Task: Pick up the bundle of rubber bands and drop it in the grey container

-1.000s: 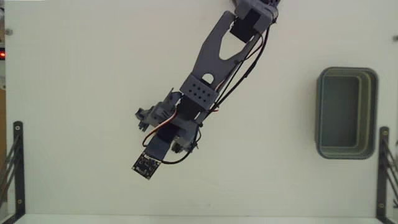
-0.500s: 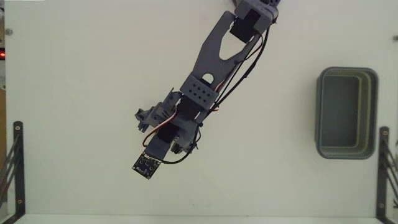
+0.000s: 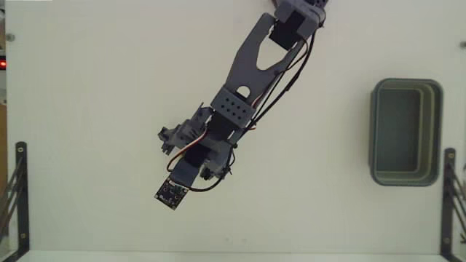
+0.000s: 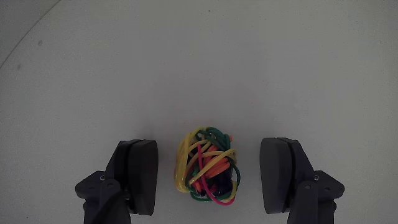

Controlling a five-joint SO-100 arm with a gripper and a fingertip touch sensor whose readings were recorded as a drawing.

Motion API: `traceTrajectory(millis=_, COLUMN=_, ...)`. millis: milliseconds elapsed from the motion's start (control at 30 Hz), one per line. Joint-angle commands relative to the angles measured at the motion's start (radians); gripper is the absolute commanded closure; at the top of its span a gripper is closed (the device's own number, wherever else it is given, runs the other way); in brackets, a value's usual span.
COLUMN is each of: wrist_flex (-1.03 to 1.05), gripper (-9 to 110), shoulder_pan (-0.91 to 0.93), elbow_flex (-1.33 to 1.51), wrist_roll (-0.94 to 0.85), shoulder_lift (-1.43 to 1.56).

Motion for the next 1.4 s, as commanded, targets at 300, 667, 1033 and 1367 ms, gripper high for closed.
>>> traceTrajectory(millis=300, wrist_flex=-0.002, gripper=-4, shoulder_pan=0.007, elbow_flex=-0.007, wrist_roll=0.005, shoulder_lift=0.039)
traceTrajectory(millis=667, wrist_flex=-0.002, gripper=-1, shoulder_pan=0.007, elbow_flex=-0.007, wrist_roll=0.005, shoulder_lift=0.039)
traceTrajectory(millis=1033, wrist_flex=-0.002, gripper=1, shoulder_pan=0.007, elbow_flex=-0.007, wrist_roll=0.005, shoulder_lift=0.039)
traceTrajectory(millis=1367, wrist_flex=-0.002, gripper=4, shoulder_pan=0.007, elbow_flex=-0.007, wrist_roll=0.005, shoulder_lift=0.039)
